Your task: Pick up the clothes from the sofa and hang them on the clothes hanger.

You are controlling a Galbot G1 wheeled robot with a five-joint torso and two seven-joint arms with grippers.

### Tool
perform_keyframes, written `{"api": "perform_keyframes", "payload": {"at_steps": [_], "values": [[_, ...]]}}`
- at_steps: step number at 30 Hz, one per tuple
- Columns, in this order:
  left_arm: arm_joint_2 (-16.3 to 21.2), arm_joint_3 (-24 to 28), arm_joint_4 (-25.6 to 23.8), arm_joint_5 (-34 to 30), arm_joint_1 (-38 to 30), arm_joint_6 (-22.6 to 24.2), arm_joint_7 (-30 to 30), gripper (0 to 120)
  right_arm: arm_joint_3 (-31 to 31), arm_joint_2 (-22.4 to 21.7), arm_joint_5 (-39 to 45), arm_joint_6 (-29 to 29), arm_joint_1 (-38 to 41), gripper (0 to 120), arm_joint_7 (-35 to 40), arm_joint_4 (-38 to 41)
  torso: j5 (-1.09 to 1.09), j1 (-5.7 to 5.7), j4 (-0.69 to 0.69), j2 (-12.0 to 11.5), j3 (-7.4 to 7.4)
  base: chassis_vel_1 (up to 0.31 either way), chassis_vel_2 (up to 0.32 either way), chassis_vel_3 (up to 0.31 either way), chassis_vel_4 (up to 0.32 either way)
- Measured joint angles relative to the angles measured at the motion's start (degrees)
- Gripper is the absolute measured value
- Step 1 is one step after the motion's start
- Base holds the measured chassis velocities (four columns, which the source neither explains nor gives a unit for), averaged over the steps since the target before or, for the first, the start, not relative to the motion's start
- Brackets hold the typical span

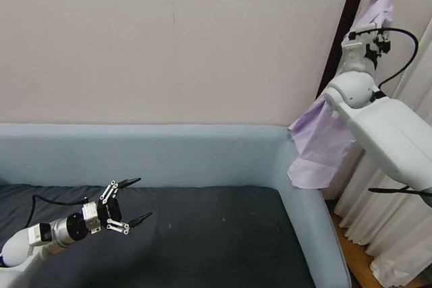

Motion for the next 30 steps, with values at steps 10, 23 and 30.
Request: {"api": "perform_keyframes", "payload": {"at_steps": [10,23,30], "values": [[0.44,0.38,2.47,-1.15,-1.81,-0.65,1.06,100,1.78,10.69,-7.23,3.22,6.16,8,0.73,-19.95,0.03,0.0,0.0,0.0,0.01,0.0,0.0,0.0,0.0],[1.72,-0.53,3.04,-3.55,-1.53,-1.36,2.47,100,4.5,16.41,-6.68,4.05,9.2,8,0.25,-29.89,0.03,0.0,0.01,0.0,0.0,0.0,0.0,0.0,0.0],[1.59,-0.8,2.96,-4.08,-1.06,-1.59,2.98,100,4.37,16.86,-6.08,3.44,9.57,8,0.08,-32.06,0.03,-0.01,-0.02,0.0,-0.01,0.0,0.0,0.0,0.0]]}}
